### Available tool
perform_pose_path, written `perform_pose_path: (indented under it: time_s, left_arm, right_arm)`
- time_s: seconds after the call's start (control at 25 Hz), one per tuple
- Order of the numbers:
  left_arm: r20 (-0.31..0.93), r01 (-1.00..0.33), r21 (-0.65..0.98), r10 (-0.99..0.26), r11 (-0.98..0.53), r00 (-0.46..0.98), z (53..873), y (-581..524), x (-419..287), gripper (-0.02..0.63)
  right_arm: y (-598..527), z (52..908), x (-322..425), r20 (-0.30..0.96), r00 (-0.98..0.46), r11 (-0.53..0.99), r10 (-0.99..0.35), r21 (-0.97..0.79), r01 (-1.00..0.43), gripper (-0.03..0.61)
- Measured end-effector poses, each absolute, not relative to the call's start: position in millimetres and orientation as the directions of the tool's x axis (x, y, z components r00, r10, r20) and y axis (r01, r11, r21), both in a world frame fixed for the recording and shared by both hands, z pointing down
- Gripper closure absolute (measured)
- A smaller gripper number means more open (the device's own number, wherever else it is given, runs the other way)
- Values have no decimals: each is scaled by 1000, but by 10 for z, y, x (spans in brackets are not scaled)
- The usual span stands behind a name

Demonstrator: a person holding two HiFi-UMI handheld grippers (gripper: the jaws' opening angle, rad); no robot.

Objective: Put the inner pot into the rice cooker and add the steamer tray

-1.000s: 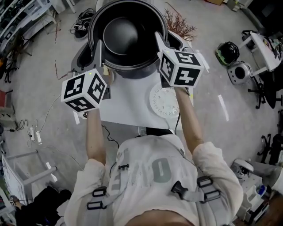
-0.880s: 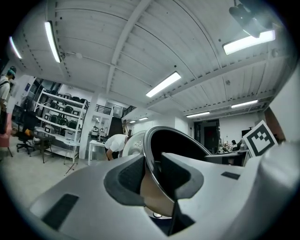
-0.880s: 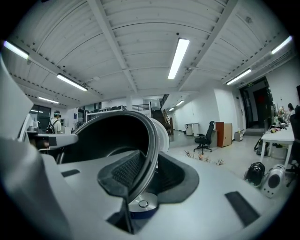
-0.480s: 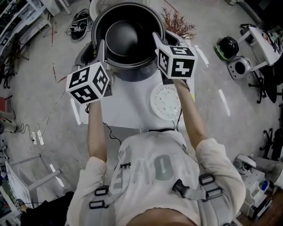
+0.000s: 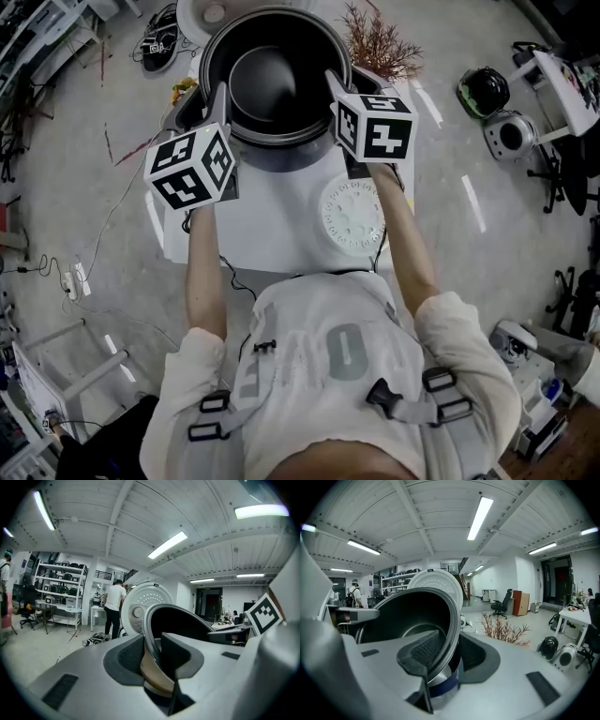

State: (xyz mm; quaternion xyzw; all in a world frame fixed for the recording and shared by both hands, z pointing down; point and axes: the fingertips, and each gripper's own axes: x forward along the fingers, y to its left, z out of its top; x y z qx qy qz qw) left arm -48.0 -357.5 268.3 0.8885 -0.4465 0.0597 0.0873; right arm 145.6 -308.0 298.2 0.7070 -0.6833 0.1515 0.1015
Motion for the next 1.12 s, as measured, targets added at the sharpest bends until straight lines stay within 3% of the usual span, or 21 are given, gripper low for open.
perform_pose_path:
  time_s: [0.6,1.12]
  left_arm:
    - [337,-809,92,-747,-580,574,3239,-3779,-374,491]
    - [394,-808,96,-724,-581,567,3505,-3894,-359,488]
  right_arm:
    - [-3257,3482,1543,478,19,-48,-878,-49,-998,433]
    - [-3355,3734,1541,533,4,-30,-846,-39,-999,426]
